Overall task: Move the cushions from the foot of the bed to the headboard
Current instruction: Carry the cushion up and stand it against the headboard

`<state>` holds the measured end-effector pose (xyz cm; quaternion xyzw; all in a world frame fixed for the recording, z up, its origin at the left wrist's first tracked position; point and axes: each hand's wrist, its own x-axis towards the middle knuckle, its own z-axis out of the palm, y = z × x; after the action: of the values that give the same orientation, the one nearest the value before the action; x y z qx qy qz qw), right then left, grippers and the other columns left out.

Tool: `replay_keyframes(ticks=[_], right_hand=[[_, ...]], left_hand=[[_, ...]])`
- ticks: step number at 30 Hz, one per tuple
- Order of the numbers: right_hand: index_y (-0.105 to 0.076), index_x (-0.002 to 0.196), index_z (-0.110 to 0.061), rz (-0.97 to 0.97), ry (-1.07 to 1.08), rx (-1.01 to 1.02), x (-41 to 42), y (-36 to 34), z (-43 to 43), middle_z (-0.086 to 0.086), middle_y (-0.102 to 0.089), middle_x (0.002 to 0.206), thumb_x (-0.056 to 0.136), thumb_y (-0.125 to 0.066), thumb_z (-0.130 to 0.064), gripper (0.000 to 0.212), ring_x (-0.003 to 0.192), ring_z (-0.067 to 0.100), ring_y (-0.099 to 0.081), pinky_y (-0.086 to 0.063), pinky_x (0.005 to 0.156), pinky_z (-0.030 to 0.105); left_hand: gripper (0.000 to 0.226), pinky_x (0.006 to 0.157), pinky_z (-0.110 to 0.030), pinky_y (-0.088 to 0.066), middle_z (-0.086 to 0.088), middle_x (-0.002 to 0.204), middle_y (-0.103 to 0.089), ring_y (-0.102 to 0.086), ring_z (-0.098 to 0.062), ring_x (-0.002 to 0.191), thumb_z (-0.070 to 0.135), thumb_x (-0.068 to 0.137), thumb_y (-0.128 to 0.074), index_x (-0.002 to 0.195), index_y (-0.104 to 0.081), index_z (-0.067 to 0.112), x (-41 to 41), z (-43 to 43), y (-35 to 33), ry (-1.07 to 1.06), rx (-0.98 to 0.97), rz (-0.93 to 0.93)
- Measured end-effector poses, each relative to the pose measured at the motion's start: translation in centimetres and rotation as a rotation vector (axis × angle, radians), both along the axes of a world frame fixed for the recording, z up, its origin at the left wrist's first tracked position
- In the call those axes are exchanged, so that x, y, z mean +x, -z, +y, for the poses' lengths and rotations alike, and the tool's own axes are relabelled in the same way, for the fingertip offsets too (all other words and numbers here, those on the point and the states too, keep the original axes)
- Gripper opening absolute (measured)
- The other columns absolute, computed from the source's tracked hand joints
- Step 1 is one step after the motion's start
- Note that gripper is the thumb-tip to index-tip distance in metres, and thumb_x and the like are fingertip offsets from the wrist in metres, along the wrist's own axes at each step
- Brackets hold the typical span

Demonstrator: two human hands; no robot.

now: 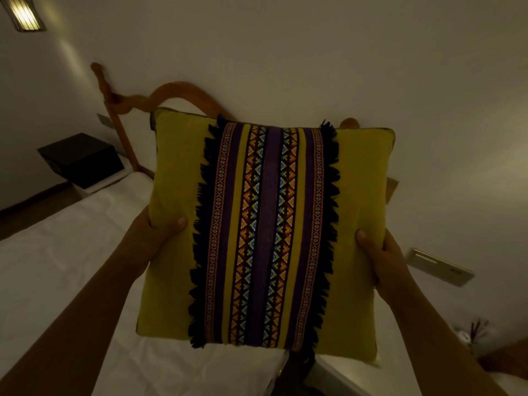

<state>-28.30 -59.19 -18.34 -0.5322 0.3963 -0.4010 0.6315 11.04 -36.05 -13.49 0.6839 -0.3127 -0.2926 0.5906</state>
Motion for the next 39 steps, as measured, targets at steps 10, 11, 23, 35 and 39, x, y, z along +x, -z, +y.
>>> replay_keyframes(ticks=[10,11,23,35,39], right_hand=[[-0.052,0.139,-0.025,0.095,0.006,0.075,7.3,3.7,-4.9,0.003,-0.070,0.124,0.070,-0.079,-0.050,0.078,0.107,0.029,-0.071,-0.057,0.088,0.056],[-0.052,0.139,-0.025,0.107,0.010,0.088,8.2,4.3,-5.1,0.004,-0.069,0.125,0.069,-0.079,-0.051,0.080,0.108,0.029,-0.070,-0.057,0.089,0.057],[-0.050,0.141,-0.028,0.156,0.064,0.322,16.8,13.8,-6.7,0.005,-0.069,0.126,0.078,-0.078,-0.030,0.069,0.107,0.029,-0.071,-0.059,0.086,0.054],[-0.039,0.150,-0.018,0.231,0.133,0.307,21.1,20.7,-11.2,0.011,-0.058,0.139,0.091,-0.067,-0.007,0.066,0.120,0.033,-0.061,-0.052,0.097,0.058],[-0.040,0.149,-0.016,0.235,0.151,0.291,21.9,22.9,-12.8,0.013,-0.058,0.139,0.091,-0.065,-0.001,0.065,0.123,0.036,-0.059,-0.049,0.099,0.060]], left_hand=[[0.060,0.071,-0.033,-0.061,0.003,0.115,-0.073,-0.074,-0.016,0.095,0.039,0.072,-0.081,0.128,-0.059,0.038,9.0,-6.9,5.9,0.050,0.064,0.088],[0.061,0.072,-0.035,-0.062,0.002,0.116,-0.073,-0.074,-0.018,0.097,0.038,0.074,-0.081,0.130,-0.058,0.035,10.0,-7.6,6.7,0.066,0.076,0.098],[0.086,0.078,-0.045,-0.061,-0.005,0.118,-0.072,-0.073,-0.028,0.100,0.051,0.056,-0.083,0.134,-0.056,0.028,20.0,-14.7,16.6,0.202,0.277,0.208],[0.075,0.096,-0.061,-0.051,-0.013,0.130,-0.064,-0.065,-0.035,0.112,0.017,0.075,-0.083,0.141,-0.050,0.019,24.4,-25.3,24.4,0.315,0.342,0.201],[0.078,0.094,-0.055,-0.054,-0.006,0.127,-0.067,-0.068,-0.027,0.109,0.022,0.070,-0.079,0.142,-0.049,0.026,25.0,-28.8,25.8,0.409,0.331,0.197]])
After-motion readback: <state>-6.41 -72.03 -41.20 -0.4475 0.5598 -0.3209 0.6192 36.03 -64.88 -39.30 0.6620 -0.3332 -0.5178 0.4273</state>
